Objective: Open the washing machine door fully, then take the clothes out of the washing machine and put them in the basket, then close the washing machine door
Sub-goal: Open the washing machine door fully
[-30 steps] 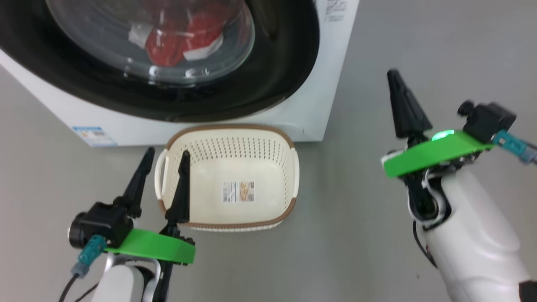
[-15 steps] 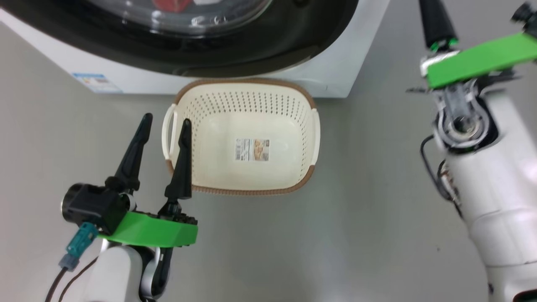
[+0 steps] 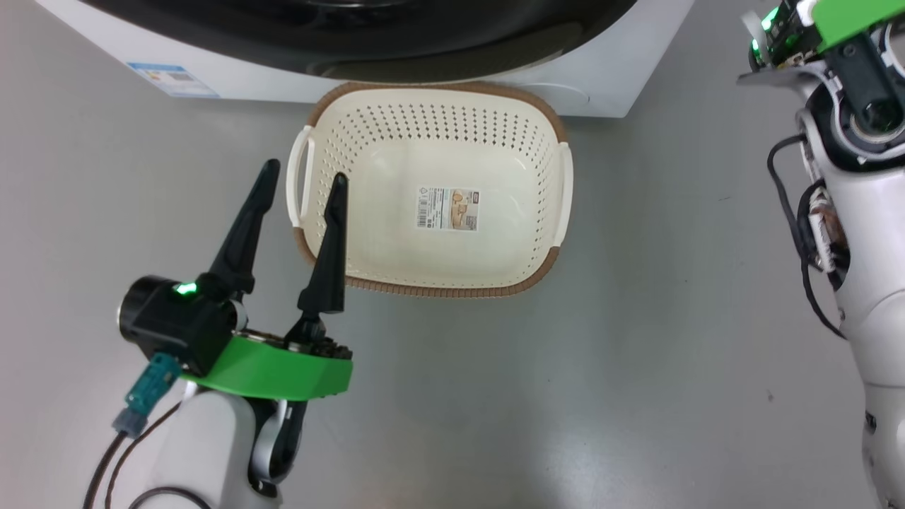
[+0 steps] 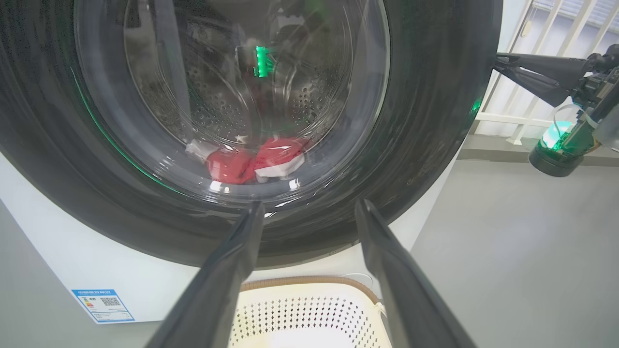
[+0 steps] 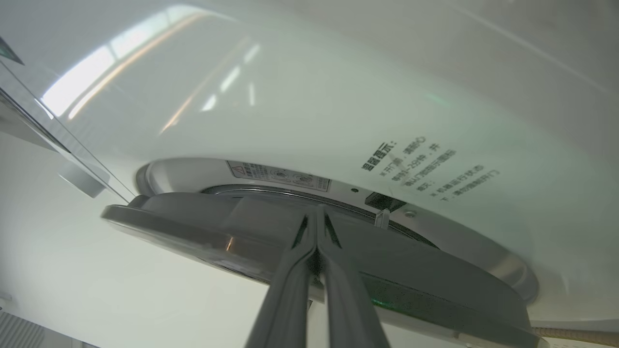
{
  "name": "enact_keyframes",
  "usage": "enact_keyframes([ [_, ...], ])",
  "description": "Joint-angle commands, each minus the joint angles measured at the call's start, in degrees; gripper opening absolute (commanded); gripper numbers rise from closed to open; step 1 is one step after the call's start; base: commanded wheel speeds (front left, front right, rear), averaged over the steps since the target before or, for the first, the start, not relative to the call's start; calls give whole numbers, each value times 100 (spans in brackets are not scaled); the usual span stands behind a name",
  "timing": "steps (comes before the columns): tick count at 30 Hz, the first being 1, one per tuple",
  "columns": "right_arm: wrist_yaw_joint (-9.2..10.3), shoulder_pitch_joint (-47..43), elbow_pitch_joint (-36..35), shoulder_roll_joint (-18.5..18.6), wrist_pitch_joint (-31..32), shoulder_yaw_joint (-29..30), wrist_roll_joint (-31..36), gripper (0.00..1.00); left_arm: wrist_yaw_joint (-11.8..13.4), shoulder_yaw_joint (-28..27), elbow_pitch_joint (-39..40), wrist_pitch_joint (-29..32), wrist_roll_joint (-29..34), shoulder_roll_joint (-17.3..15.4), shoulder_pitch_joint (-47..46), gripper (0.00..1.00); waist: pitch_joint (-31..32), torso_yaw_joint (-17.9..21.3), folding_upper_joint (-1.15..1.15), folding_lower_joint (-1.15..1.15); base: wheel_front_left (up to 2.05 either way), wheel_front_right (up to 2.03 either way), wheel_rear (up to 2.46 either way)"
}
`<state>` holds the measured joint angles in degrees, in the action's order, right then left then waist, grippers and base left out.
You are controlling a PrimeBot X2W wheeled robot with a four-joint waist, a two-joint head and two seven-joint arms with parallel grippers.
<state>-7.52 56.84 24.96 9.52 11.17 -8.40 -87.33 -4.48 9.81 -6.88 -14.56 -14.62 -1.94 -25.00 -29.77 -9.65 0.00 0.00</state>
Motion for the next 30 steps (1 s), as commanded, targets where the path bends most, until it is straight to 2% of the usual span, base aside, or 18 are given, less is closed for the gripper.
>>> enact_keyframes([
  [1, 3, 170, -126, -67, 136, -89, -129, 0, 57, -117, 111, -44, 41, -95, -74, 100, -65, -31, 0, 0, 0, 0, 0],
  [9, 3, 574, 201, -5, 762, -81, -465, 0, 54, 37, 39, -44, 17, -94, -117, 100, -200, -121, 0, 0, 0, 0, 0],
  [19, 3, 871, 595, 132, 1221, -218, -415, 0, 75, 79, -10, -44, -21, -94, -119, 100, -250, -247, 0, 0, 0, 0, 0],
  [30, 3, 864, 564, 175, 1567, -426, -324, 0, 114, 23, -47, -44, -57, -94, -98, 100, -226, -182, 0, 0, 0, 0, 0],
])
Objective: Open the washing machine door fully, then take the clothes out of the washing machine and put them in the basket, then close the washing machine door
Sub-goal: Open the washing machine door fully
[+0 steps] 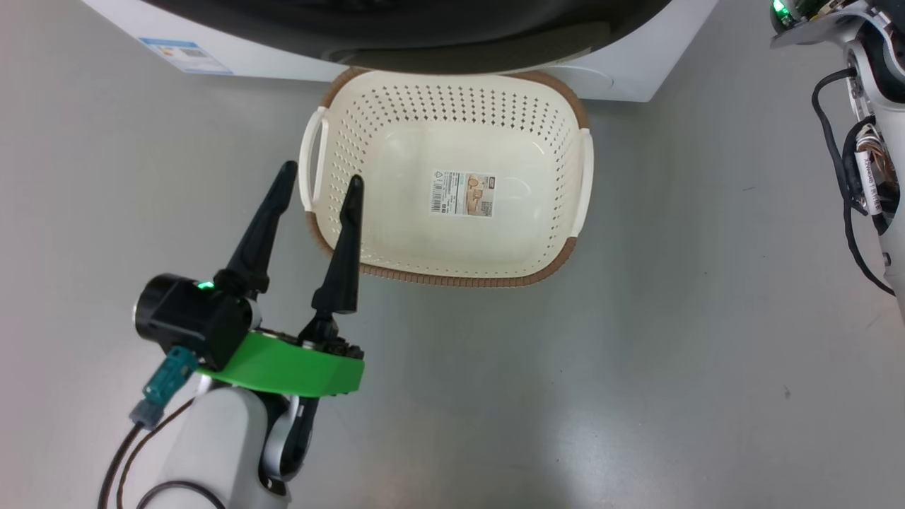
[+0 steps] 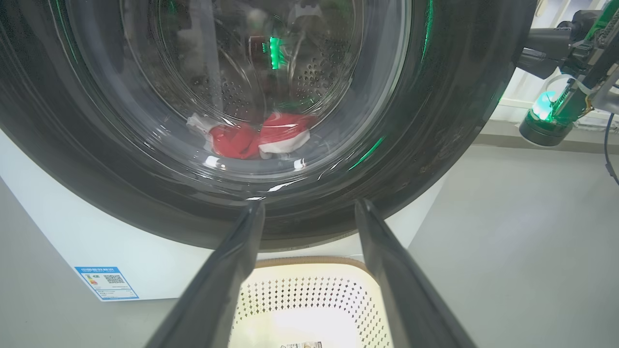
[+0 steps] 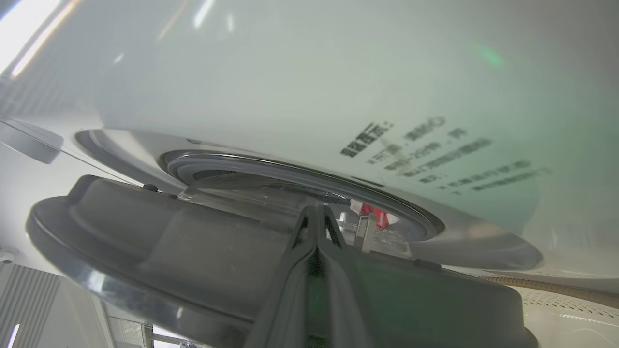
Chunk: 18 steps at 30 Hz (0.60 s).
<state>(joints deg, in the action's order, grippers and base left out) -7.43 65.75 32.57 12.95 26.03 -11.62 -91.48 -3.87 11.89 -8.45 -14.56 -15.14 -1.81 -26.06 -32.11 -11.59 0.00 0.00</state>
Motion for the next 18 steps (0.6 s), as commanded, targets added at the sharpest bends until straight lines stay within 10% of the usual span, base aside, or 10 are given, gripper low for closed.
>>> enact_keyframes([
  [1, -6, -43, -214, -174, 108, -123, 93, 0, 53, -204, 107, -44, -4, -107, 14, 100, 20, 34, 0, 0, 0, 0, 0],
  [18, -6, -566, -310, -372, 376, -390, 94, 0, 4, -474, -106, -44, 156, -107, 173, 100, 464, 314, 0, 0, 0, 0, 0],
])
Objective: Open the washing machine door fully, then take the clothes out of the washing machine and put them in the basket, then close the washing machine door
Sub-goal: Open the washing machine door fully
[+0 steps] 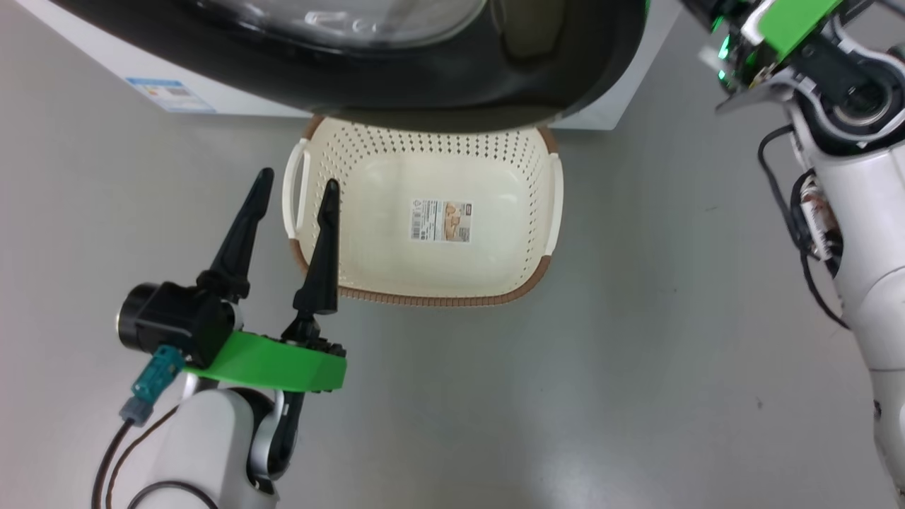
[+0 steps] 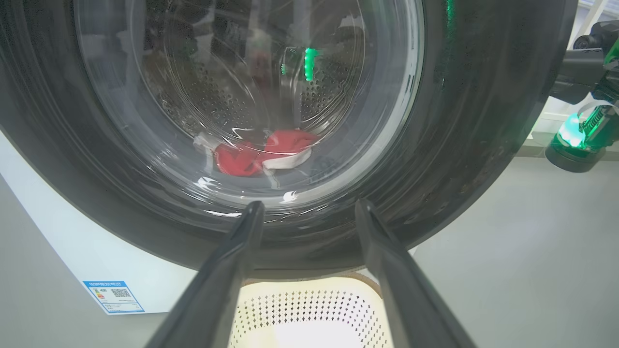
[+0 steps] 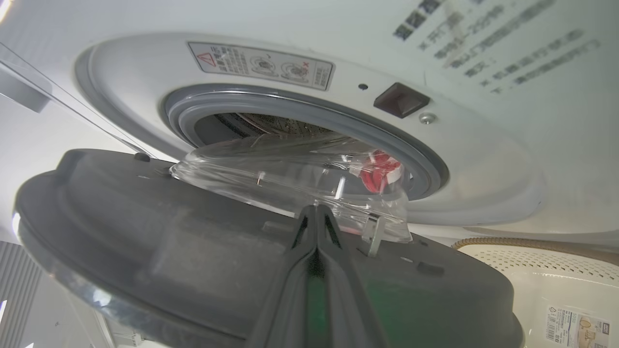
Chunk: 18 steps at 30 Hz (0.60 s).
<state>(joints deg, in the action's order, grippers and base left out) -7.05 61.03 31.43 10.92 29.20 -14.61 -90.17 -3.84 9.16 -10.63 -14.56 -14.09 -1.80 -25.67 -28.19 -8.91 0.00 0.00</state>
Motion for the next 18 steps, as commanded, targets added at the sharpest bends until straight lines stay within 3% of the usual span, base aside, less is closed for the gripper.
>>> enact_keyframes([
  [1, -44, -132, -199, -181, 80, -107, -39, 0, -5, -210, 109, -44, 65, -108, 144, 100, 106, 59, 0, 0, 0, 0, 0],
  [18, -44, -513, -220, -352, 265, -359, 15, 0, -39, -372, 115, -44, 92, -108, 329, 100, 440, 235, 0, 0, 0, 0, 0],
])
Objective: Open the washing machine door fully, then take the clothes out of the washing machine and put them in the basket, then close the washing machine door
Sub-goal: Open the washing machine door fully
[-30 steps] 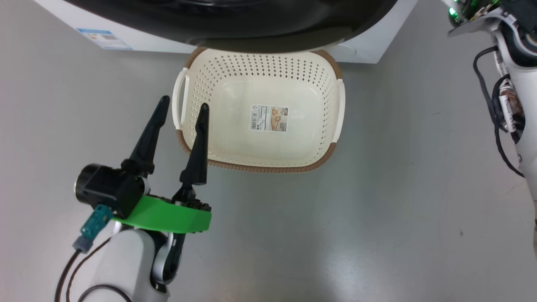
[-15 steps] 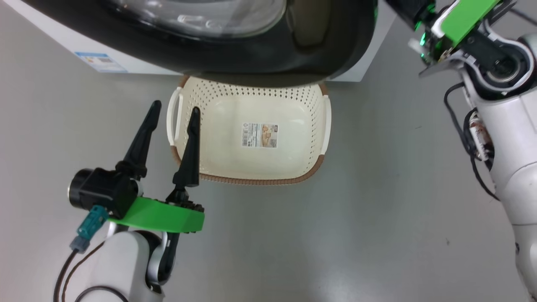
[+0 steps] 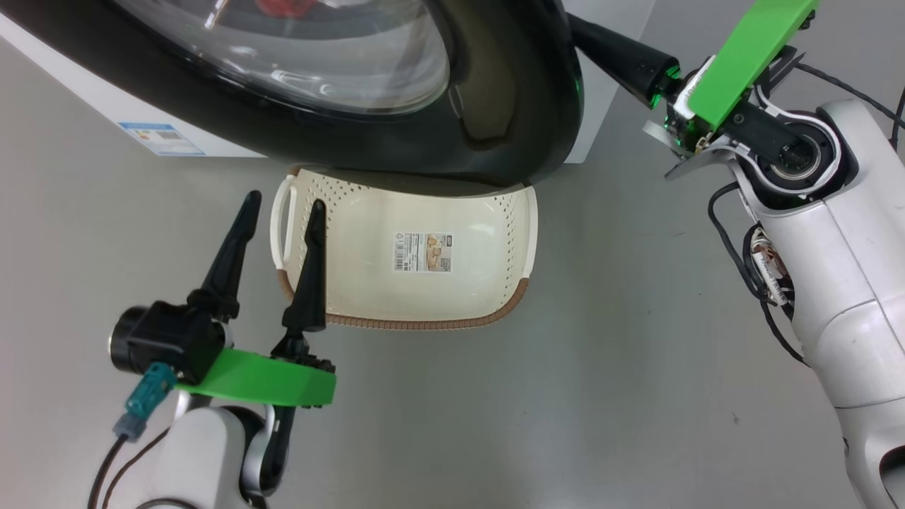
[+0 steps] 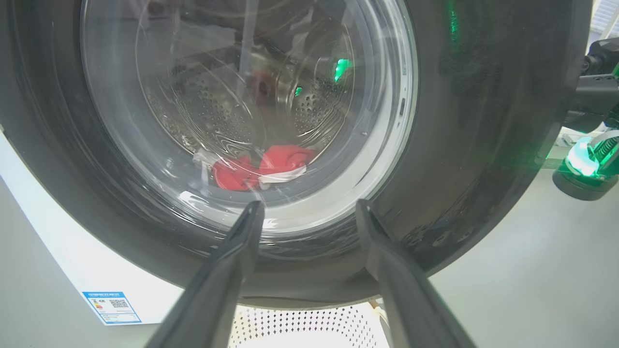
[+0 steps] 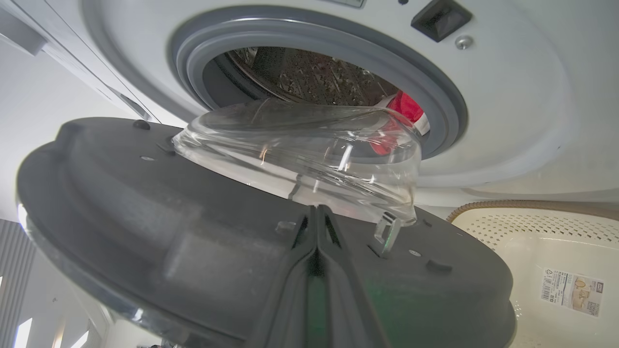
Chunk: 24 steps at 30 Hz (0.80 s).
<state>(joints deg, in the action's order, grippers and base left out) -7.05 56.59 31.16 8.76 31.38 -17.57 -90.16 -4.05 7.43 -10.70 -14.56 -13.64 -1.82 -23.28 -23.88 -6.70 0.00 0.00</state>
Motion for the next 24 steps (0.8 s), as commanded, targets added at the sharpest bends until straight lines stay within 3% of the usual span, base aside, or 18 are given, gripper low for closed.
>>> enact_keyframes([
  [1, -44, -78, -203, -127, 22, -81, 57, 0, -18, -202, 128, -44, 44, -106, 98, 100, 9, 19, 0, 0, 0, 0, 0],
  [3, -44, -87, -216, -114, -124, -84, 162, 0, -21, -203, 156, -44, 30, -106, 97, 100, -1, 27, 0, 0, 0, 0, 0],
  [4, -44, -85, -249, -113, -232, -72, 215, 30, -26, -199, 184, -44, 22, -106, 90, 100, -9, 29, 0, 0, 0, 0, 0],
  [5, -44, -93, -268, -125, -366, -26, 233, 71, -28, -196, 209, -44, 22, -106, 85, 100, -14, 31, 0, 0, 0, 0, 0],
  [6, -44, -92, -275, -135, -487, 17, 250, 100, -28, -196, 232, -44, 24, -106, 81, 100, -23, 33, 0, 0, 0, 0, 0],
  [15, -44, -193, -283, 62, -1720, -41, 926, 100, -20, -205, 288, -44, -31, -106, 62, 100, -73, 64, 0, 0, 0, 0, 0],
  [24, -44, -625, -217, 590, -3337, -761, 2095, 100, 23, -182, 263, -44, -71, -106, 84, 100, 14, 125, 0, 0, 0, 0, 0],
])
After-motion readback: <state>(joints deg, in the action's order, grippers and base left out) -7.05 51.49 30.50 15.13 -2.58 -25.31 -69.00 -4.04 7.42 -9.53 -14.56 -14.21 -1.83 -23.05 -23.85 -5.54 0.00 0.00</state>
